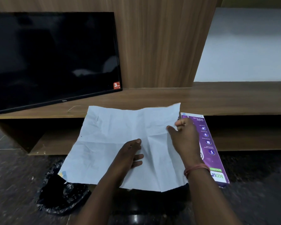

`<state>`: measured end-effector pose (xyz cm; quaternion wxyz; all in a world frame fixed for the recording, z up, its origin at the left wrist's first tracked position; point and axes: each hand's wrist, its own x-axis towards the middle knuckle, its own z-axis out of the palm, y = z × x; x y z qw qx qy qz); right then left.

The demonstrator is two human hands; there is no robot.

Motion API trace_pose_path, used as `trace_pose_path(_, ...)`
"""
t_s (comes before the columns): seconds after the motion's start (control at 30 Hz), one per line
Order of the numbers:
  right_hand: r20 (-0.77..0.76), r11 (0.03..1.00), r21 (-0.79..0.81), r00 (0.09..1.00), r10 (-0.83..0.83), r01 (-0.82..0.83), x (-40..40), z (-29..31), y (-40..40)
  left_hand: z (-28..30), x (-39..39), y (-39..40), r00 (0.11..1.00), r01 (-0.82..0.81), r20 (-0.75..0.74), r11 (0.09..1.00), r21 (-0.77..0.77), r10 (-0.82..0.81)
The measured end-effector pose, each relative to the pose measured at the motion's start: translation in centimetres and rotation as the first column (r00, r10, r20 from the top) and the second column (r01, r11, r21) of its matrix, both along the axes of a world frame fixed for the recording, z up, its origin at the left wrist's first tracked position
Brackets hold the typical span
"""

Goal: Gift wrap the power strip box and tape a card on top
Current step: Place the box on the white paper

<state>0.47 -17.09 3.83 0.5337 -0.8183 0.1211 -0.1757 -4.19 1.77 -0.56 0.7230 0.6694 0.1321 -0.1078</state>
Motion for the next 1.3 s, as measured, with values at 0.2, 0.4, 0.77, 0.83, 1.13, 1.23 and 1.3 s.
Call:
trace_pose_path(0.2, -0.053, 0.725, -0.092, 0.730, 0.681, -0.683, -3.9, 4.4, 3.8, 1.7, -0.4, 0.2, 0.999, -0.009, -0.038, 0.996, -0.084, 0.006)
trace_pose_path(0.4, -0.130, 0.774, 0.276, 0.776, 0.617, -0.570, -2.5, 1.9, 4.8, 2.0, -0.6, 0.4, 0.999, -0.039, 0.018, 0.999, -0.023, 0.039)
trace_pose_path(0.77, -0.538, 0.810, -0.412, 0.829, 0.152, -0.417, 9.0, -0.6, 0.9, 0.6, 1.1, 0.4, 0.992, -0.071, -0.114, 0.988, -0.135, 0.056)
trace_pose_path(0.83, -0.408, 0.880, -0.354, 0.899, 0.158, -0.316, 11.1, 0.2, 1.0, 0.4, 1.6, 0.7, 0.988, -0.082, -0.145, 0.984, -0.156, 0.059)
trace_pose_path(1.13, -0.308, 0.871, -0.404, 0.938, 0.158, -0.279, 13.6, 3.2, -0.8, 0.8, 1.7, 0.6, 0.998, -0.011, -0.067, 0.992, -0.128, 0.002)
trace_pose_path(1.23, -0.244, 0.886, -0.443, 0.970, 0.027, -0.136, 10.9, 4.0, -5.6, 1.1, 1.8, 0.3, 0.998, -0.012, -0.065, 0.992, -0.125, 0.004)
trace_pose_path(1.3, -0.227, 0.891, -0.451, 0.972, -0.058, -0.052, 8.2, 3.3, -8.2, 1.2, 1.8, 0.2, 0.998, -0.012, -0.057, 0.993, -0.116, 0.005)
